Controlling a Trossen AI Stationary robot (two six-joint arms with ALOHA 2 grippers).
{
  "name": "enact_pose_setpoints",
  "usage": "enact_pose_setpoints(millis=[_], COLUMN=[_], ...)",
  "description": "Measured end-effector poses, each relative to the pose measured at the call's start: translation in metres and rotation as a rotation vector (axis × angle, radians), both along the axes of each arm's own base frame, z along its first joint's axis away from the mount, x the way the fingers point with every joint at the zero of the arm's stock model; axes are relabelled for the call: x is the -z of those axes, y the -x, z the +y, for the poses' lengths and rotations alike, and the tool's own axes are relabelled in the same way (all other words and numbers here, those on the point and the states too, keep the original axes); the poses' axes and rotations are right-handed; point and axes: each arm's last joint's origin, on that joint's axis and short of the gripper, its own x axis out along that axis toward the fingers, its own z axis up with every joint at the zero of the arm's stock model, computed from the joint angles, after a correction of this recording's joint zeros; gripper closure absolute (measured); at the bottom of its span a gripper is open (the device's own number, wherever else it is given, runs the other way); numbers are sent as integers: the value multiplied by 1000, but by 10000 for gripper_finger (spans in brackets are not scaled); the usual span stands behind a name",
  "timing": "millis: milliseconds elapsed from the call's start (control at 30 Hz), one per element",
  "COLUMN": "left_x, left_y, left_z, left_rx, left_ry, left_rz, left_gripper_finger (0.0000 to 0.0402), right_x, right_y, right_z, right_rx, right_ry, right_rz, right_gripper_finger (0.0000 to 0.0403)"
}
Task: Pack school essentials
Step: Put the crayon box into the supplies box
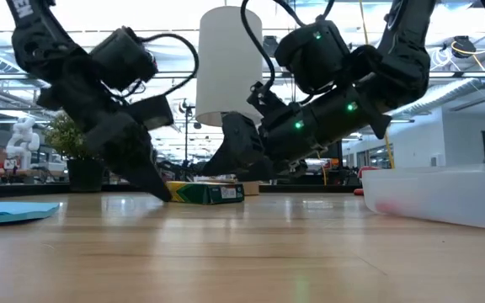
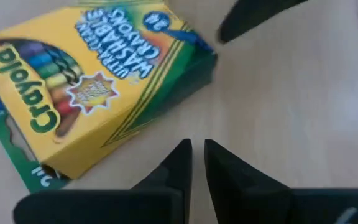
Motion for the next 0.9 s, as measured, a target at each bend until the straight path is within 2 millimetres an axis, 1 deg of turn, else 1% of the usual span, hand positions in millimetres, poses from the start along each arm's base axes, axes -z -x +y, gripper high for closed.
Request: enact_pose_setpoints(millis=[100, 167, 267, 400, 567, 900], left_x=[6, 9, 9, 8, 9, 7], left_y=[-6, -12, -19, -22, -22, -22], left_z=[4, 7, 10, 10, 10, 10], left_rx=[-16, -23, -32, -32, -24, 4], left_ry=[4, 7, 9, 5, -6, -10], left_rz=[12, 6, -14, -17, -16, -17], left_gripper_finger=[355, 355, 355, 355, 355, 355], right_x=[6, 15, 25, 31, 32, 32], right_y=[-1, -3, -7, -10, -10, -11], right_z=[1, 1, 2, 2, 2, -1], right_rx=[3, 1, 0, 10, -9, -11], right_ry=[4, 4, 10, 27, 58, 74], right_rz=[11, 35, 56, 59, 79, 80], right_gripper_finger=[3, 3, 3, 3, 15, 67])
